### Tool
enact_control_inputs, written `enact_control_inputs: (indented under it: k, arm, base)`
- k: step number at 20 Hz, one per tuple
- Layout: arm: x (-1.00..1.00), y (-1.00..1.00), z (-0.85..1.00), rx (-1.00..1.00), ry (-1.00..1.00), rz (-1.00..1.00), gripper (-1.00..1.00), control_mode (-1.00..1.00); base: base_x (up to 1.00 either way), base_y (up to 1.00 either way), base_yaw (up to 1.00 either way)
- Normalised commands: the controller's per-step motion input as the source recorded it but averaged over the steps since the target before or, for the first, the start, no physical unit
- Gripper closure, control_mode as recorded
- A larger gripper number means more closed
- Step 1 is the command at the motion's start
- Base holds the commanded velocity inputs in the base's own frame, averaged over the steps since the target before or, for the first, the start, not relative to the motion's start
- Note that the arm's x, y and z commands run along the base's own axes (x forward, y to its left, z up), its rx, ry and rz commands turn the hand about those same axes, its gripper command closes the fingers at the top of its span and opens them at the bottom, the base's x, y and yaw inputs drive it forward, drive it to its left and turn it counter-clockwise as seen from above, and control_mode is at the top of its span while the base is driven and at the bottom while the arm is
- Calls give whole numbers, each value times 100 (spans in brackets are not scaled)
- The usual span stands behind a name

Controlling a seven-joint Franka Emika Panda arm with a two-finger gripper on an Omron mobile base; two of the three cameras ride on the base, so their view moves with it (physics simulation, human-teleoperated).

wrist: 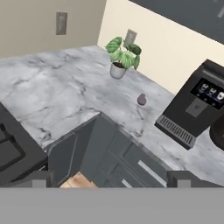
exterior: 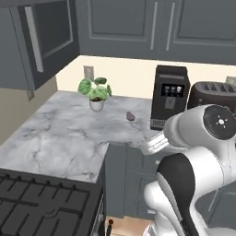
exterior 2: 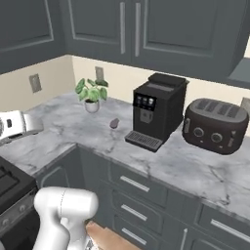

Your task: Turn on the burner for the pot on the stove. Wait thirty seconds for the pot to heat up. Then add the eggplant to the pot.

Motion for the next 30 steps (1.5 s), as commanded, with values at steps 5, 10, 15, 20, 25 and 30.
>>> enact_control_inputs:
  k: [5,10,15,20,25,30]
  arm:
    - [0,0,0,0,0,0,-100,100]
    - [0,0,0,0,0,0,-100,100]
    - [0,0,0,0,0,0,-100,100]
    - [0,0,0,0,0,0,-100,100]
    - [66,1,0,1,21,-11,-100,-100]
    - [54,10,-7,4,15,-18,-100,-100]
  base:
    - [67,0,-4]
    - [82,0,0]
    - [84,0,0]
    - [57,0,-2]
    - [0,0,0]
    - [0,0,0]
